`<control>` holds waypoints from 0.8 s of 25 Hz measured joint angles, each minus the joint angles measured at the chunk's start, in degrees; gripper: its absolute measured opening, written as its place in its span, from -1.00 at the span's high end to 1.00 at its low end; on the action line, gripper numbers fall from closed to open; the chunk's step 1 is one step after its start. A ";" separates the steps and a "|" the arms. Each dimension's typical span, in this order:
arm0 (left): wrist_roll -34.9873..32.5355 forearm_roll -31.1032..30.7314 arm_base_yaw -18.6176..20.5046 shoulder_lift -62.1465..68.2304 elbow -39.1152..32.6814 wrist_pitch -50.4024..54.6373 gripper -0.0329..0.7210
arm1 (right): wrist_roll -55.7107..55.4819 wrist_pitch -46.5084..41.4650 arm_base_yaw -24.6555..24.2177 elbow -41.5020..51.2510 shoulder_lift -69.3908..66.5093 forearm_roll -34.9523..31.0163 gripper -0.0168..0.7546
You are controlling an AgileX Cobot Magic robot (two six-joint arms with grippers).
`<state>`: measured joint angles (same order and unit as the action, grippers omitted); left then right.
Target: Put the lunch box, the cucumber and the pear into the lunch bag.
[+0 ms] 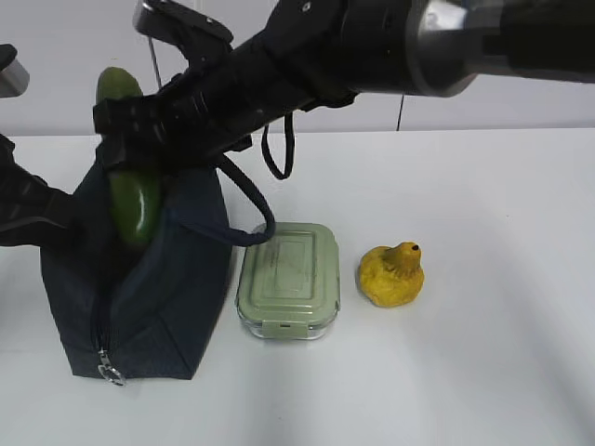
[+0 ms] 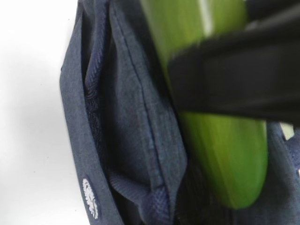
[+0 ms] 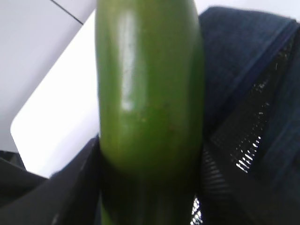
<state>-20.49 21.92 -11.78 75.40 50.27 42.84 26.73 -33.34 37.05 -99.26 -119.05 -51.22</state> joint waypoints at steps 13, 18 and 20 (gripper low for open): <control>0.00 0.00 0.00 0.00 0.00 -0.61 0.94 | -19.41 -9.53 0.00 -0.13 -0.58 25.13 -0.13; 0.00 0.00 0.00 0.00 0.00 -0.79 0.94 | -20.06 -10.77 0.00 -0.13 -0.58 25.90 -0.23; 0.00 0.00 0.00 0.00 0.00 -0.79 0.94 | -19.90 -11.16 0.00 -0.26 -0.58 25.90 -0.29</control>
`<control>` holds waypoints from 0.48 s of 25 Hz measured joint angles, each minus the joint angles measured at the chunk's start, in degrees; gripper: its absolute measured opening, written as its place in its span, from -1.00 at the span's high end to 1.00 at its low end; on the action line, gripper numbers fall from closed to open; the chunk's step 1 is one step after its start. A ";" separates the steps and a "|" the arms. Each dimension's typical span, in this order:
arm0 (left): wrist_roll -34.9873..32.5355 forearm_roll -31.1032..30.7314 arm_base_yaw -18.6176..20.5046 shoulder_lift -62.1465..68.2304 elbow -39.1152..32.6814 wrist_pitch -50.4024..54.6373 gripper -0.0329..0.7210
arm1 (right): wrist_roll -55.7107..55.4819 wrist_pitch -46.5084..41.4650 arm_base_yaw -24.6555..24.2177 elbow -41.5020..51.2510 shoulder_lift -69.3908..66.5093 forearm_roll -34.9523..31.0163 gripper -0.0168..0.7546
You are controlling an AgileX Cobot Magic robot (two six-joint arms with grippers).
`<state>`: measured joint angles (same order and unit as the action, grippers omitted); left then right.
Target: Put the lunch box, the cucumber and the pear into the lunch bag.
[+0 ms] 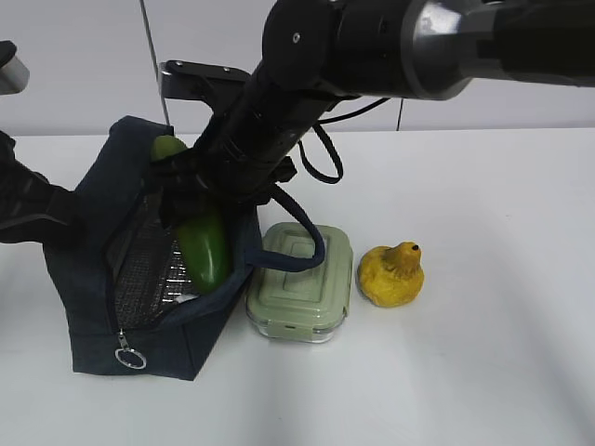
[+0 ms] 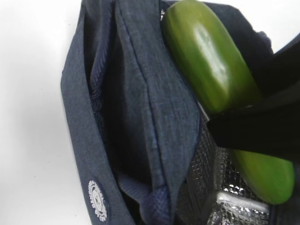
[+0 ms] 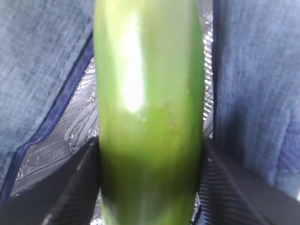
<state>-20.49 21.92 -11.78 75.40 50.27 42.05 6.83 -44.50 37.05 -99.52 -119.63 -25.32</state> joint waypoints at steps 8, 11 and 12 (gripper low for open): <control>0.00 0.00 0.00 0.00 0.00 0.00 0.94 | 2.43 -4.64 0.00 -4.03 0.00 0.22 -0.47; 0.00 0.00 0.00 0.00 0.00 0.00 0.94 | 3.06 -7.47 0.00 -7.46 0.00 0.97 -0.48; 0.00 0.00 0.00 0.00 0.00 0.00 0.94 | 3.06 -8.36 0.00 -8.86 0.00 1.77 -0.48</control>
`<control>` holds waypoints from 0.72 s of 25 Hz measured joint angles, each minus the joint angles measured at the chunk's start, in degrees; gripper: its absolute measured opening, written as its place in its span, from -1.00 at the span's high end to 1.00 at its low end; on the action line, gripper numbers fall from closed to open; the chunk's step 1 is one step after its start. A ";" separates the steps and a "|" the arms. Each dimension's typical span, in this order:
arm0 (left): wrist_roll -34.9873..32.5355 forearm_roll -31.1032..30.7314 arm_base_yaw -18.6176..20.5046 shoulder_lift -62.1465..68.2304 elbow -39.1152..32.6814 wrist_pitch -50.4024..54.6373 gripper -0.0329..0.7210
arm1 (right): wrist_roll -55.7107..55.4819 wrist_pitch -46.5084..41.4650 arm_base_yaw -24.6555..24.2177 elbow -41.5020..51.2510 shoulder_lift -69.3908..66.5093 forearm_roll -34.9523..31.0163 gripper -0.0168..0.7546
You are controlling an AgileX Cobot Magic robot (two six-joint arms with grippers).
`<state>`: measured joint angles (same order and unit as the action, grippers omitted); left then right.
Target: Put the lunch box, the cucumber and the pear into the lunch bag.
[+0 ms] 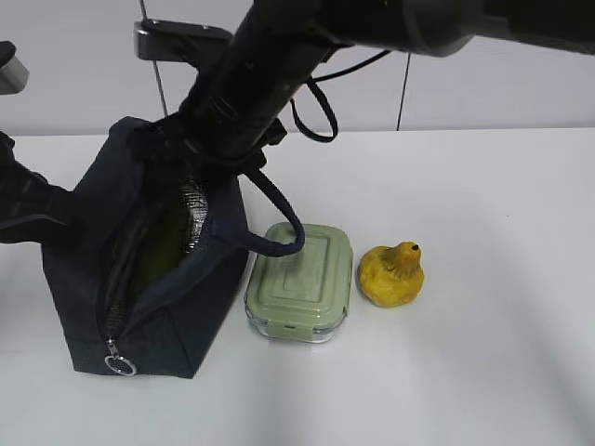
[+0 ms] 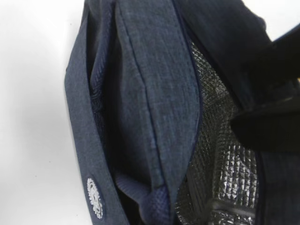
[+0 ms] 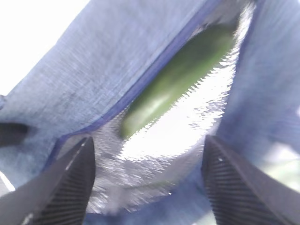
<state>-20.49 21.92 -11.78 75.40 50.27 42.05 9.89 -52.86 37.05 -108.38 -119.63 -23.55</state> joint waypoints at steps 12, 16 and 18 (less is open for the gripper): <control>0.00 -0.05 0.00 0.11 0.00 0.00 0.94 | -11.32 -17.22 -5.20 -3.69 5.02 28.10 -0.48; 0.00 -0.05 0.00 0.11 0.00 0.05 0.94 | -11.44 -17.93 -9.68 -3.59 5.02 28.23 -0.47; 0.00 -0.05 0.00 0.11 0.00 0.05 0.94 | -11.53 -17.93 -11.62 -2.70 5.02 28.13 -0.47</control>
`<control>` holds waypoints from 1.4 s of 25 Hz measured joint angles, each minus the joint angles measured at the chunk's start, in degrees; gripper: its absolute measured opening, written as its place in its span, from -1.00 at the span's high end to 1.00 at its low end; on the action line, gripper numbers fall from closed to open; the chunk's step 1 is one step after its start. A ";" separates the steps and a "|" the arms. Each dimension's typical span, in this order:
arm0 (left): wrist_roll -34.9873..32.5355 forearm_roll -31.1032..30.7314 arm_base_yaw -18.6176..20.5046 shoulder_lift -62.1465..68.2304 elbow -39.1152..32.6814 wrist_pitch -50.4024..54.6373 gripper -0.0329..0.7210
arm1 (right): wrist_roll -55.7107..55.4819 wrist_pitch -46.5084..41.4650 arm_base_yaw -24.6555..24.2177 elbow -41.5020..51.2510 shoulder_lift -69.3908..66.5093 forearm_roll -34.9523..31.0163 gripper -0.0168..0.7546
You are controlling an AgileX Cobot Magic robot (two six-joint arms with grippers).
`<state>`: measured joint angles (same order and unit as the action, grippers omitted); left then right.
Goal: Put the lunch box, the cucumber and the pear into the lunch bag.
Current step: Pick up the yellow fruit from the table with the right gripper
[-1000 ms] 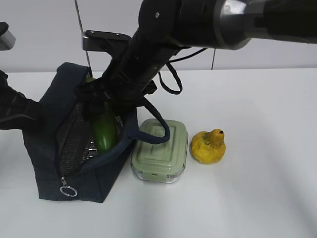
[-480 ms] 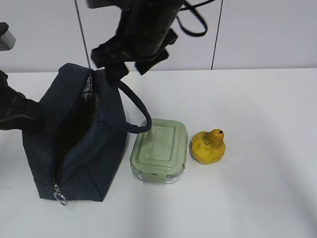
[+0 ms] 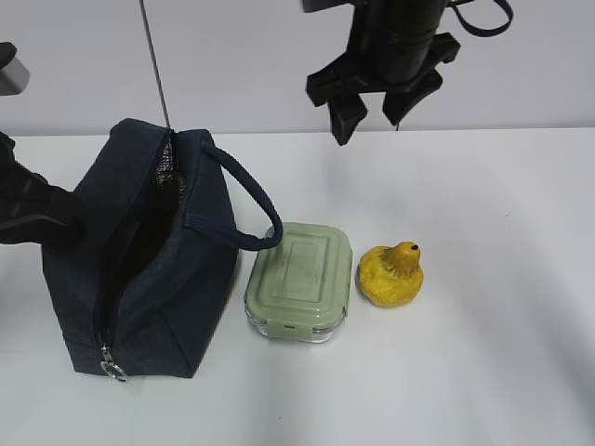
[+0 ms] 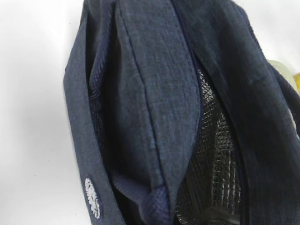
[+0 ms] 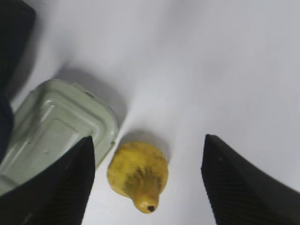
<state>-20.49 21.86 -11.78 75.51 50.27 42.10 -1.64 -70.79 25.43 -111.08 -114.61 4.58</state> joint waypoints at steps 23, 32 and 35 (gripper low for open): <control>0.00 -0.05 0.00 0.00 0.00 -0.05 0.94 | 3.33 19.28 -2.40 32.53 5.76 -6.33 -0.44; 0.00 -0.05 0.00 0.00 0.00 -0.05 0.94 | 3.42 20.45 -2.62 32.53 4.45 -6.23 -0.20; 0.00 -0.06 0.00 0.00 0.00 -0.05 0.94 | 3.42 20.45 -2.62 32.53 3.69 -6.23 -0.01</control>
<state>-20.49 21.81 -11.78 75.51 50.27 42.05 1.78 -50.34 22.82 -78.55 -110.92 -1.65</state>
